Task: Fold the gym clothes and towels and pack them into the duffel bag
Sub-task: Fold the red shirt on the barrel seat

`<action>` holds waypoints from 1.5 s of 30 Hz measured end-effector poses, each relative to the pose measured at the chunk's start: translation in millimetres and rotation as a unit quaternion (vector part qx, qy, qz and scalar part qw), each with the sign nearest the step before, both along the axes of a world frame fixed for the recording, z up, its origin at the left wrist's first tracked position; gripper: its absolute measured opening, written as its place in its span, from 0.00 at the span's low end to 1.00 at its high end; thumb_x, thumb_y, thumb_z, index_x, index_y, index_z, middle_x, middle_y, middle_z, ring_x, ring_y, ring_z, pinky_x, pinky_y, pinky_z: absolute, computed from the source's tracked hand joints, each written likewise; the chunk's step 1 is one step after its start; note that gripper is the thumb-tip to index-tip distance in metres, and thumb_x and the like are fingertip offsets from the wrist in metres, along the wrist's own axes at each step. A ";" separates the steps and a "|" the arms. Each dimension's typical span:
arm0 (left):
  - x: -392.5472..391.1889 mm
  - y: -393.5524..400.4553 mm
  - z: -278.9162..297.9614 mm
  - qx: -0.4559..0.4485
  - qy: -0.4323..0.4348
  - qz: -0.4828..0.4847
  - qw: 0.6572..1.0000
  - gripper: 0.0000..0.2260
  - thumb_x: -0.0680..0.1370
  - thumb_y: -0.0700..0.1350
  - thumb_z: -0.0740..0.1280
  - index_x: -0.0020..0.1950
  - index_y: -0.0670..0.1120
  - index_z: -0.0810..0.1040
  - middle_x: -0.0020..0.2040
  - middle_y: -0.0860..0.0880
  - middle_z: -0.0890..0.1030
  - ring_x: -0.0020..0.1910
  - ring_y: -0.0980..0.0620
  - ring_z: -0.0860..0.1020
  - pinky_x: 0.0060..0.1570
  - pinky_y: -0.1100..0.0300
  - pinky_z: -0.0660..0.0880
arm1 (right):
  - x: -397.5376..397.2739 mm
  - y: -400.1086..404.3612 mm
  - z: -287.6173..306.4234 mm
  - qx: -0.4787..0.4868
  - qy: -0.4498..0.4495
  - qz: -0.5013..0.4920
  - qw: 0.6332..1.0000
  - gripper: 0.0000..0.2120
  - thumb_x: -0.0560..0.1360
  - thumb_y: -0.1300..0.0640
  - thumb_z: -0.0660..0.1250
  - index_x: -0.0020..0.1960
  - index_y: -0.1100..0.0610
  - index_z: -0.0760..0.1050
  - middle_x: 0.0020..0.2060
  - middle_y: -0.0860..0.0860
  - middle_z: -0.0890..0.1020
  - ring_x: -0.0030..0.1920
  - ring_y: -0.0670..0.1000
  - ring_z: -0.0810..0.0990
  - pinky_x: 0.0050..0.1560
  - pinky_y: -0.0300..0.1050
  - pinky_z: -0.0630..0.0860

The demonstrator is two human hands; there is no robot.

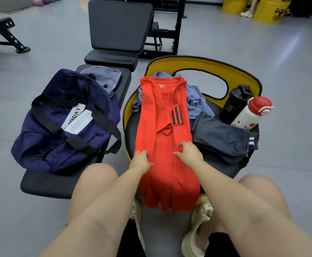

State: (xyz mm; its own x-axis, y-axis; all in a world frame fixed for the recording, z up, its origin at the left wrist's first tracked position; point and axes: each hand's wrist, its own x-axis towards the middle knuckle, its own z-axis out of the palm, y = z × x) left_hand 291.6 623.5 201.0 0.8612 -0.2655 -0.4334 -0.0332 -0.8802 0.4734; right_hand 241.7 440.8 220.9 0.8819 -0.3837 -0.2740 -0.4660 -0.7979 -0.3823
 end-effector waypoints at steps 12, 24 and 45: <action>-27.5 0.1 -21.9 0.070 -0.016 0.017 0.997 0.18 0.79 0.47 0.64 0.66 0.40 0.67 0.65 0.41 0.67 0.62 0.40 0.72 0.57 0.49 0.71 | -69.7 24.5 -47.6 -0.041 -0.006 -0.027 0.999 0.20 0.74 0.39 0.65 0.55 0.55 0.70 0.55 0.52 0.73 0.60 0.55 0.71 0.52 0.50 0.72; -33.5 11.6 -28.9 0.032 -0.048 0.064 0.996 0.12 0.78 0.42 0.65 0.58 0.39 0.71 0.57 0.39 0.75 0.57 0.38 0.75 0.52 0.49 0.74 | -85.0 34.2 -65.6 -0.057 -0.093 -0.044 0.993 0.19 0.76 0.42 0.64 0.55 0.57 0.71 0.54 0.53 0.72 0.58 0.56 0.70 0.52 0.50 0.69; -62.5 25.1 -53.1 -0.075 -0.077 0.138 0.985 0.03 0.76 0.41 0.62 0.45 0.43 0.69 0.46 0.40 0.77 0.47 0.39 0.76 0.41 0.55 0.70 | -92.5 38.0 -68.7 -0.074 -0.122 -0.027 0.989 0.18 0.76 0.45 0.64 0.57 0.57 0.70 0.56 0.55 0.72 0.59 0.57 0.69 0.53 0.51 0.69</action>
